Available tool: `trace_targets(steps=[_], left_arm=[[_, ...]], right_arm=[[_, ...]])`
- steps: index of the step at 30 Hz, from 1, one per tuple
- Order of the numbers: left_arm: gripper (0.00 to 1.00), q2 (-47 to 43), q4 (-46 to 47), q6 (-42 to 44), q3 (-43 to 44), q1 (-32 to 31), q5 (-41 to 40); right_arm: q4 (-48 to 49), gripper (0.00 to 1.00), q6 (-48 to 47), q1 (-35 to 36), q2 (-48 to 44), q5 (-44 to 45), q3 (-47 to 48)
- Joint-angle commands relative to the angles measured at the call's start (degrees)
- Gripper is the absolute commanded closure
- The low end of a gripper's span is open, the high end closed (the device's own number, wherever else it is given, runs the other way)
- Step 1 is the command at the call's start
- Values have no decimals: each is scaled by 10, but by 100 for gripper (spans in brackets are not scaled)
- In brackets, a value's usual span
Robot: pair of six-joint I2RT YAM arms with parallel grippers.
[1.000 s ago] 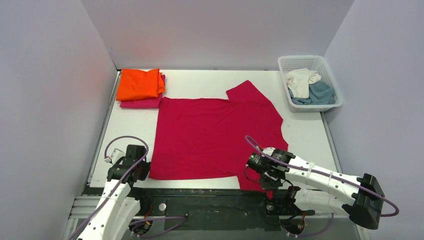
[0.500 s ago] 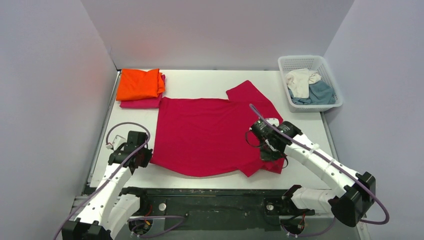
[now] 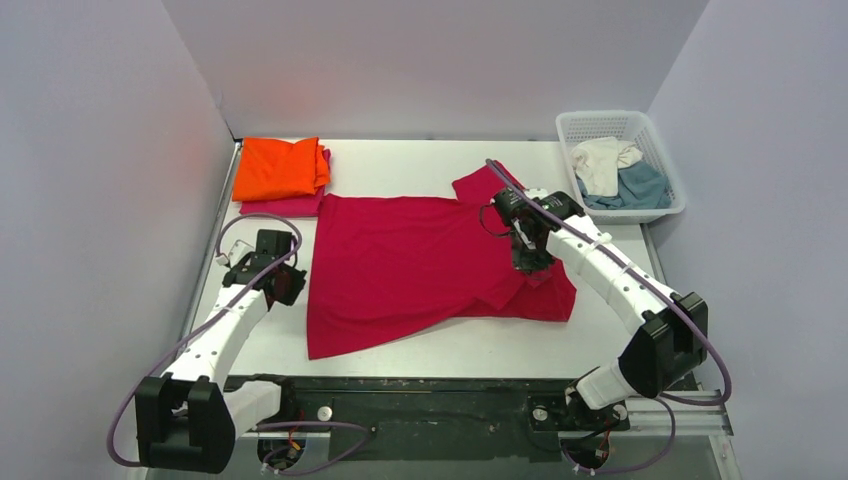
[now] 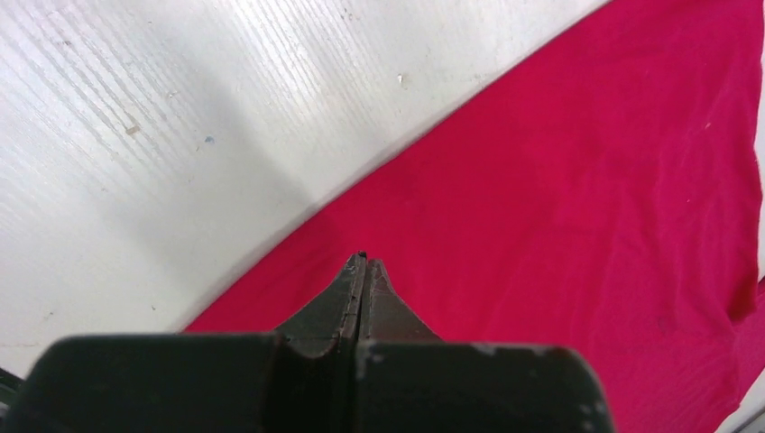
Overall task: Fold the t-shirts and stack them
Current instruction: Fold the flattened tshirt in 1/3 of the way
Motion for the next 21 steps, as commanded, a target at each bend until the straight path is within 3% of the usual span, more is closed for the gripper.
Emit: trace_targets(steps=[1, 3, 6, 8, 11, 14, 18, 21], left_arm=[[100, 7, -54, 57, 39, 4, 28], [97, -10, -95, 78, 19, -2, 55], [76, -51, -186, 93, -11, -16, 67], [70, -82, -218, 56, -34, -53, 65], [65, -113, -238, -14, -52, -118, 70], [63, -117, -281, -56, -72, -136, 45], [58, -125, -272, -96, -101, -145, 31], [51, -126, -206, -111, -124, -145, 14]], right_arm=[[-19, 100, -28, -5, 8, -27, 3], [-17, 100, -27, -5, 3, -38, -22], [-13, 100, -26, -5, -6, -54, -46], [-9, 100, -26, -5, -14, -65, -59], [-5, 100, -26, -4, -27, -69, -78], [5, 100, -26, -4, -37, -72, -90], [11, 100, -28, -4, -43, -77, -98], [13, 100, -31, -4, -46, -80, -101]])
